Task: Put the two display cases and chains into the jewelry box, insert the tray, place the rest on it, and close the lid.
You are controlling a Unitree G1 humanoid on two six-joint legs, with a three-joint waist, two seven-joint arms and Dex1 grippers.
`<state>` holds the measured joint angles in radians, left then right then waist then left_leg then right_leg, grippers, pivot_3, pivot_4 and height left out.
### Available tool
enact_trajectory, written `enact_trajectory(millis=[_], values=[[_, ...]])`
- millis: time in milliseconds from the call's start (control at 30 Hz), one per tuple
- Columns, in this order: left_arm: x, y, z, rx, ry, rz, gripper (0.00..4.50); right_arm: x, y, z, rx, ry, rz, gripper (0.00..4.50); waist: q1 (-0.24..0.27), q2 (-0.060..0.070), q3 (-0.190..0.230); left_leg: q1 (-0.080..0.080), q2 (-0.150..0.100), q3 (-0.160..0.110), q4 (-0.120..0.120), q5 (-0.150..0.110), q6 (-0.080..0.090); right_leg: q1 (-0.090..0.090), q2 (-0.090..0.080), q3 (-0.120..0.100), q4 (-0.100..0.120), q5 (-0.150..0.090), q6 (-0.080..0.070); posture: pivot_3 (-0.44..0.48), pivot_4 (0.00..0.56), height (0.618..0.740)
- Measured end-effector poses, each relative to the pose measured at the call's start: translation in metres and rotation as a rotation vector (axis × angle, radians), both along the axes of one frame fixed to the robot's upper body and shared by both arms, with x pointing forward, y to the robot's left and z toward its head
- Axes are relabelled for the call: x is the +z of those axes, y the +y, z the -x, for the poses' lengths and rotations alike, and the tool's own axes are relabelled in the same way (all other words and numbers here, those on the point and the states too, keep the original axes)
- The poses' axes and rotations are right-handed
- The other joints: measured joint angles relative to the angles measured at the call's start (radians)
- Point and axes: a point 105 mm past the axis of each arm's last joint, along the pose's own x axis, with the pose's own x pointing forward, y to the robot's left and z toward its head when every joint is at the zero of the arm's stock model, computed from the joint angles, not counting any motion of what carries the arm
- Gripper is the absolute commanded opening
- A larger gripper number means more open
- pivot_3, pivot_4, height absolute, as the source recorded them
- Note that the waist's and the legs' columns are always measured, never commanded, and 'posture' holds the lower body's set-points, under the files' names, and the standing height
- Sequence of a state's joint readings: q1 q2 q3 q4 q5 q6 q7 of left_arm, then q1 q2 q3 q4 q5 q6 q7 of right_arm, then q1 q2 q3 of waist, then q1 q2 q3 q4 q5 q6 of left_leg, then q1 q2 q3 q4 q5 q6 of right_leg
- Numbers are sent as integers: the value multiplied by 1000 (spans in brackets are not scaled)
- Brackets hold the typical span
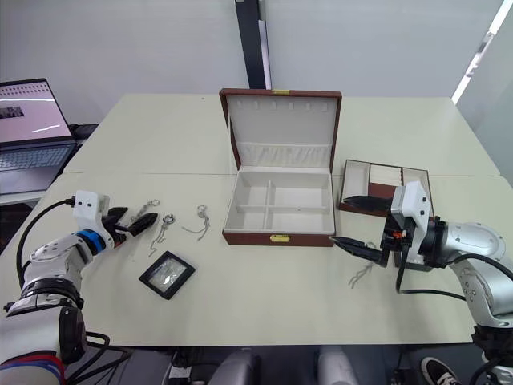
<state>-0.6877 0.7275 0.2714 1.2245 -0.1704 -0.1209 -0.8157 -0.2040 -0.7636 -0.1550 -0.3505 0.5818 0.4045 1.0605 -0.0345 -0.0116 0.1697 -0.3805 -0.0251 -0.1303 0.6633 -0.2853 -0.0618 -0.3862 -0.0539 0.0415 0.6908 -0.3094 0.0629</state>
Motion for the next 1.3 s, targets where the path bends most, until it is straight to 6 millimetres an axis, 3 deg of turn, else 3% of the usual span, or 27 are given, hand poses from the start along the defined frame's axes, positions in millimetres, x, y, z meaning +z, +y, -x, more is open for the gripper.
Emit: enact_trajectory(millis=[33, 133, 567, 600, 1167, 1300], values=[[0, 0, 0, -1, 2, -3, 4500, 0, 0, 0, 0, 0, 0, 4473, 0, 0, 0, 0, 0, 0, 0, 0, 0, 0, 0, 0, 0, 0, 0, 0, 150, 740], [-1, 0, 1, -5, 4, -10, 3939, 0, 0, 0, 1, 0, 0, 4500, -1, 0, 0, 0, 0, 0, 0, 0, 0, 0, 0, 0, 0, 0, 0, 0, 150, 740], [-7, 2, 5, -3, 11, -16, 155, 0, 0, 0, 4, 1, 3, 4500, -22, 3, -2, 5, 1, 1, 0, 0, 0, 0, 0, 1, 5, 0, 0, 0, 150, 740], [-7, 2, 6, 1, 11, -15, 14, 0, 0, 0, 4, 1, 3, 4500, -23, 3, -2, 5, 1, 1, -1, 0, 0, 0, 0, 1, 5, 0, 0, 0, 150, 740], [-5, 9, 12, 47, -41, 81, 14, 5, 2, -1, 15, -8, -3, 4500, -25, 3, -2, 6, 2, 1, -1, 0, 0, 0, 0, 1, 5, 0, 0, 0, 150, 740], [8, 8, 14, 25, -94, 105, 14, 9, 3, -1, 24, -6, -17, 4500, -22, 1, -1, 3, 2, -1, 0, 0, 0, -2, 0, 0, 5, 0, 0, 0, 150, 740]])
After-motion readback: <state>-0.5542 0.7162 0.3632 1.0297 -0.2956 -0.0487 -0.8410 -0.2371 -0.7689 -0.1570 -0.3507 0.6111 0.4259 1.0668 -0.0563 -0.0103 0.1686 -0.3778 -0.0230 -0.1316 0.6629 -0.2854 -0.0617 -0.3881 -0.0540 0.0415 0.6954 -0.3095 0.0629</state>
